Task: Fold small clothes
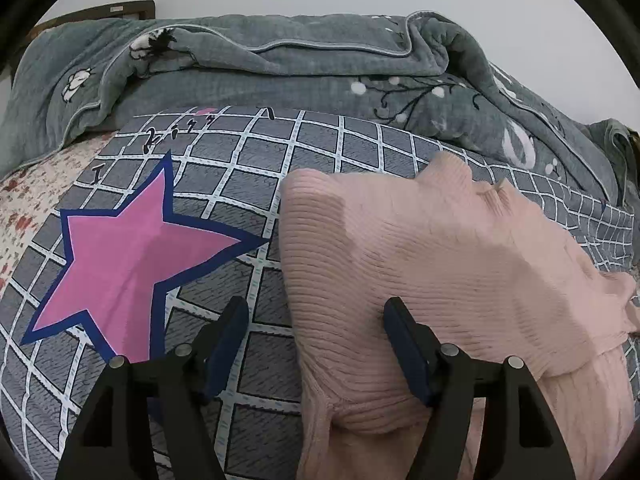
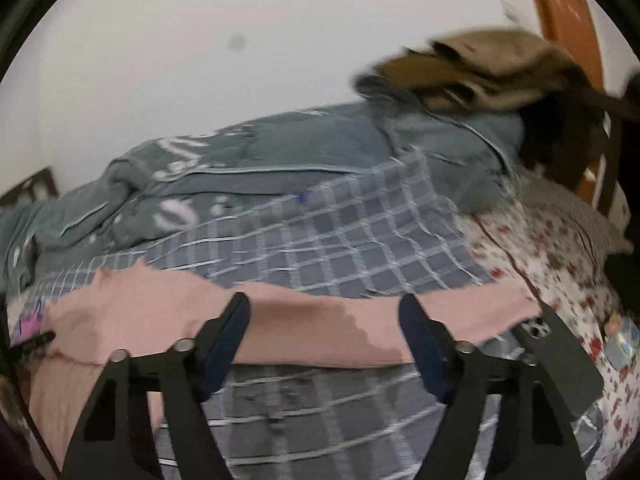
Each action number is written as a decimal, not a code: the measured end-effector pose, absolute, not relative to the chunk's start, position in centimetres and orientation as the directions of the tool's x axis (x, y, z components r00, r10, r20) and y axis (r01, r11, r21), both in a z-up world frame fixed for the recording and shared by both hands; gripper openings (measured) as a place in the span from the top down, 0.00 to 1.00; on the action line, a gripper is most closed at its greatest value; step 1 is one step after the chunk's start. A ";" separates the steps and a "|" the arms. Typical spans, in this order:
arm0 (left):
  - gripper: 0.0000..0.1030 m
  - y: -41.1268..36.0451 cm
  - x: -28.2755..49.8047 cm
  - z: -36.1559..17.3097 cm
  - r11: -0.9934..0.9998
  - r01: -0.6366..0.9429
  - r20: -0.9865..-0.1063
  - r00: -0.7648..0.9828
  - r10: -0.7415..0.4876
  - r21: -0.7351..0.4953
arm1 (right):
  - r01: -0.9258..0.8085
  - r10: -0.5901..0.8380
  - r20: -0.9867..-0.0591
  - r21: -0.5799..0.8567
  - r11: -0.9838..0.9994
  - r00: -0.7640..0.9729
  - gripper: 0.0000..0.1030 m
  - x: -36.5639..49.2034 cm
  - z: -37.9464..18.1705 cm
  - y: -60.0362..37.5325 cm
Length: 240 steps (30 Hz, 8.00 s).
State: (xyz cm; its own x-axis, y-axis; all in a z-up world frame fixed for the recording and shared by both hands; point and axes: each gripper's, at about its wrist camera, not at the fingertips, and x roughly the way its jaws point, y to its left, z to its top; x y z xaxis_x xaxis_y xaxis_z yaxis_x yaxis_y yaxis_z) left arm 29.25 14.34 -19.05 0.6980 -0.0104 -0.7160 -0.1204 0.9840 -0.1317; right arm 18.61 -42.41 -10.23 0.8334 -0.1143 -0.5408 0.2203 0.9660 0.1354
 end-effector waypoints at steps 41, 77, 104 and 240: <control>0.24 18.5 27.0 -17.7 0.957 -0.173 -0.688 0.725 -0.037 -0.234 | 0.297 -0.259 -0.497 -0.003 0.955 0.828 0.94 24.3 -7.1 -41.1; 0.25 17.9 24.2 -15.5 0.958 0.007 -0.608 0.771 -0.189 -0.288 | -0.091 0.032 -0.558 -0.078 0.993 0.829 0.43 22.9 -12.1 -18.6; 0.22 15.4 28.8 -18.2 0.977 -0.087 -0.706 0.704 -0.076 -0.192 | -0.191 0.228 -0.610 0.128 0.973 0.758 0.50 25.0 -15.3 -27.6; 0.62 13.3 -1.3 -22.0 0.918 0.010 -0.611 0.743 -0.271 -0.396 | -0.161 0.263 -0.636 0.214 0.963 0.725 0.67 -0.9 -22.0 -25.3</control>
